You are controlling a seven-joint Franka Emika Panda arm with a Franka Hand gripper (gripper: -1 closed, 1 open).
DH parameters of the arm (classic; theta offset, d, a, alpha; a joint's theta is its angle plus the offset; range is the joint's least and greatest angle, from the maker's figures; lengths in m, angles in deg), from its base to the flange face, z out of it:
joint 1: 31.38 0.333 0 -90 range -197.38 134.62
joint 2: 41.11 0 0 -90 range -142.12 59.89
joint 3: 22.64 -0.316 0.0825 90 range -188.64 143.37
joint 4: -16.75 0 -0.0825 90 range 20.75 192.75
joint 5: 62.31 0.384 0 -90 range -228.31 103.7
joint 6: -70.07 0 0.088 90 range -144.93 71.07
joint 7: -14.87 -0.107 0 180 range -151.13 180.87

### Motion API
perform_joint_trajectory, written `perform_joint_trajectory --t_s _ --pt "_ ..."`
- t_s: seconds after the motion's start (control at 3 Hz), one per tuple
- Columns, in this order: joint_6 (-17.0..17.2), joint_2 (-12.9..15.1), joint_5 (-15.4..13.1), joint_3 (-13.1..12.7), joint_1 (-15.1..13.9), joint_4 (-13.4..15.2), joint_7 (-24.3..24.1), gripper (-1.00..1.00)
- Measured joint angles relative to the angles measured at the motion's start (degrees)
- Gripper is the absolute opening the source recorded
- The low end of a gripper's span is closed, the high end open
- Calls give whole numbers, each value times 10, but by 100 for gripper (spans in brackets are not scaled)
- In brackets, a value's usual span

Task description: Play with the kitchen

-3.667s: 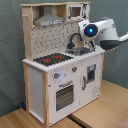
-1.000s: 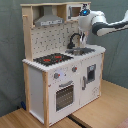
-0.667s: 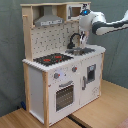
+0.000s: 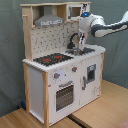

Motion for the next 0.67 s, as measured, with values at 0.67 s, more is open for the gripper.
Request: perform_joint_trajectory --t_s 0.67 --pt "-38 -7 29 21 3 0 109 100"
